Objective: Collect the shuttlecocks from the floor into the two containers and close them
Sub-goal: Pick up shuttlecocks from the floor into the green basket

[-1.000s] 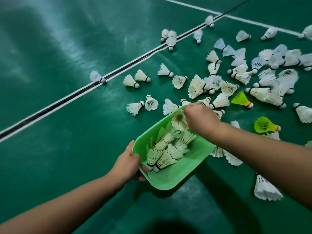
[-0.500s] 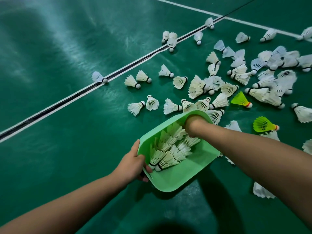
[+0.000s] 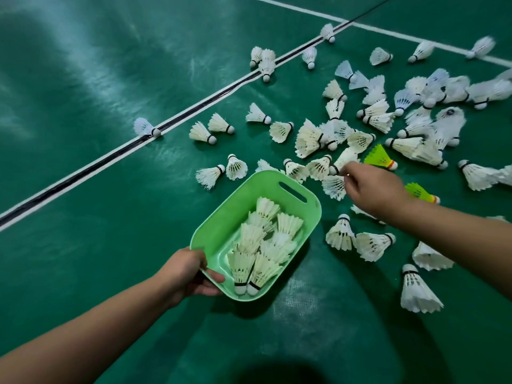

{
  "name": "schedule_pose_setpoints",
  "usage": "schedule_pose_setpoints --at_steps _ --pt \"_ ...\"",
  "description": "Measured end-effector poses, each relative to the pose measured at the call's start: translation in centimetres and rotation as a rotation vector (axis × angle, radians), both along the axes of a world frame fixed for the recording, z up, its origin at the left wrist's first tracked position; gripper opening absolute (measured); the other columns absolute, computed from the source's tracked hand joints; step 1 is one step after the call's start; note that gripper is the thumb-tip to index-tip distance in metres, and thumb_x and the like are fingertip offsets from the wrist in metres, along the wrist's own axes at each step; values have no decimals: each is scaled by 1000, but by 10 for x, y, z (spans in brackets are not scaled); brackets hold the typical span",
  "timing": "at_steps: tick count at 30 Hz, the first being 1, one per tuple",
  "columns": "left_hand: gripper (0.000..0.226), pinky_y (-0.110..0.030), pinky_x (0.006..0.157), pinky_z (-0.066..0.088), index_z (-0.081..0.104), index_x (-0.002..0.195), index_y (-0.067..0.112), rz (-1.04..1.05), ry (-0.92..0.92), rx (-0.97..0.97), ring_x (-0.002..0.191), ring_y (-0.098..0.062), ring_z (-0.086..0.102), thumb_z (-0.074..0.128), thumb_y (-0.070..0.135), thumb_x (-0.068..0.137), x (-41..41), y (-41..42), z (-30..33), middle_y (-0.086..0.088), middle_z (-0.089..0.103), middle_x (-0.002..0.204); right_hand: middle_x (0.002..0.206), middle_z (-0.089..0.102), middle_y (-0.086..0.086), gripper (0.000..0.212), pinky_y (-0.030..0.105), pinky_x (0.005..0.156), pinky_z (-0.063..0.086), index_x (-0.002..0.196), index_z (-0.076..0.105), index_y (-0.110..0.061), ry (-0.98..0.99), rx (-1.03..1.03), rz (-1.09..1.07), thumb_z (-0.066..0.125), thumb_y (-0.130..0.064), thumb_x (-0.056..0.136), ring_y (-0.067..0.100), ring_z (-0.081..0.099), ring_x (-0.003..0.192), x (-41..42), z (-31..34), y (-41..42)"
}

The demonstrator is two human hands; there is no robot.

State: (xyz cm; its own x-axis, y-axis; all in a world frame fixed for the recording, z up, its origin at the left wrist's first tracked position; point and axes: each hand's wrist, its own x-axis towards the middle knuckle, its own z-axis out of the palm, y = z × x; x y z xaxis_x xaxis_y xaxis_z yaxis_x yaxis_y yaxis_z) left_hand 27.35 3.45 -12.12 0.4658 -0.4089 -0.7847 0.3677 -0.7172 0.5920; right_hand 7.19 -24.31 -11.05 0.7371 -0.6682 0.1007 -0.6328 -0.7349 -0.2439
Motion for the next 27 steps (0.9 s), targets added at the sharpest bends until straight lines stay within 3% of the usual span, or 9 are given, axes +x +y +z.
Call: schedule_pose_setpoints --at_steps 3,6,10,14,16,20,22,24,27 --pt "22 -29 37 53 46 95 2 -8 -29 28 38 -27 62 26 -2 90 1 -3 -2 -20 66 52 130 49 3 43 31 89 43 129 48 -25 457 72 298 54 -37 89 22 48 117 -24 -41 -2" --pt "21 -29 38 54 46 95 1 -15 -42 45 37 -26 60 26 -2 90 0 -6 -3 -19 66 52 131 44 4 47 32 88 44 132 45 -26 643 29 363 54 -39 89 24 47 118 -25 -65 2" --pt "23 -28 38 53 48 98 -2 -23 -47 46 37 -25 59 27 0 91 -1 -8 -3 -18 66 52 111 57 8 27 33 72 47 113 55 -13 482 27 151 47 -5 88 25 55 94 -7 -54 -9" --pt "24 -27 39 54 50 92 1 -40 -45 26 37 -22 59 26 -2 90 -4 -8 -1 -16 65 51 106 63 16 22 33 72 45 110 59 -8 -202 142 -312 47 -7 91 29 57 85 6 8 -36" --pt "25 -27 39 54 50 94 2 -58 -39 17 38 -22 60 26 -2 90 -5 -8 -2 -16 66 51 102 65 12 23 31 74 50 113 61 -9 -397 343 -283 53 -11 91 25 59 81 15 40 -27" --pt "25 -27 40 54 48 101 1 -83 -11 -9 38 -22 61 26 -2 90 -9 -13 1 -16 66 52 85 63 -7 29 12 49 45 118 61 -13 45 662 133 59 -11 89 5 58 61 54 51 49" --pt "24 -26 38 53 49 97 -1 -77 23 -31 38 -23 62 26 -1 91 -14 -18 5 -16 65 51 90 65 -2 30 11 42 42 119 61 -11 189 689 186 57 -9 89 3 57 55 78 25 84" --pt "25 -25 38 52 50 96 -3 -64 67 -50 39 -25 64 26 1 92 -20 -22 7 -16 65 50 101 67 8 29 18 48 46 116 61 -8 218 639 176 55 -6 88 10 60 58 97 0 107" --pt "22 -26 37 53 48 90 -2 -34 123 -62 39 -27 64 27 5 95 -27 -23 9 -17 65 49 101 66 13 23 28 66 48 106 61 -6 256 503 207 55 -8 84 26 64 84 110 -15 127"
